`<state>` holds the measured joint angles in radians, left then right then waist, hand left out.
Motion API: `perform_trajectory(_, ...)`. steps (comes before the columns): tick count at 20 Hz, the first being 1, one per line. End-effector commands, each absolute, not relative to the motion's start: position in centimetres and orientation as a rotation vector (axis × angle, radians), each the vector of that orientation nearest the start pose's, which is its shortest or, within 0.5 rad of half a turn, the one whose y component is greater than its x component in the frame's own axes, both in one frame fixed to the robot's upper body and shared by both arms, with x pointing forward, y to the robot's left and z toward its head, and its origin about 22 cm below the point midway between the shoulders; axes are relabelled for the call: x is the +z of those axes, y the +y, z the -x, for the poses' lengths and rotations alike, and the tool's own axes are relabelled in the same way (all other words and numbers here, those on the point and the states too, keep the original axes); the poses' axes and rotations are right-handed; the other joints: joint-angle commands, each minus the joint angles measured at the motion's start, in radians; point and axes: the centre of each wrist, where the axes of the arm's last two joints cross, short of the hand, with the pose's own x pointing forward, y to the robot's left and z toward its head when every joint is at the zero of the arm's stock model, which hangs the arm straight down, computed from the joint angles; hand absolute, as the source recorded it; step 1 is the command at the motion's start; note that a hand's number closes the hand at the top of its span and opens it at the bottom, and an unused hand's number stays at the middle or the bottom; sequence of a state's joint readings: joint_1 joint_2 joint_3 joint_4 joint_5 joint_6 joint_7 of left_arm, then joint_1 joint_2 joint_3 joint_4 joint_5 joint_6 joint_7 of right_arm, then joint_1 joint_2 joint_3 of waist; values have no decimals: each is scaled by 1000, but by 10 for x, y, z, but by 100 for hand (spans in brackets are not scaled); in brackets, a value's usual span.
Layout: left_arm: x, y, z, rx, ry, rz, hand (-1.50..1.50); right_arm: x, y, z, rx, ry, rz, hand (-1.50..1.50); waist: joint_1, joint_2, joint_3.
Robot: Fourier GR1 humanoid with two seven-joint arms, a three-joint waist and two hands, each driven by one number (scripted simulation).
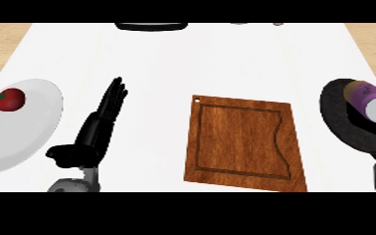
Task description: Pick the can from the cutting board and place it in the pan
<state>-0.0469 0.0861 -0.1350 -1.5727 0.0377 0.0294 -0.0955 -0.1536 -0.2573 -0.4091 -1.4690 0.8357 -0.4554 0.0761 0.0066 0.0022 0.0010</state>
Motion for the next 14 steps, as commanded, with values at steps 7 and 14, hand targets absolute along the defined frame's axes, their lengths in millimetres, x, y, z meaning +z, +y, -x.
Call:
perform_trajectory(7,1,193,-231,-134,-1680,92,0,48,-452,-317,15,-1442,1492,150,15,3,1)
perform_trajectory(14,17,192,-250,-165,-1718,116,0,13,-468,-306,330,-1057,1179,-150,50,18,2)
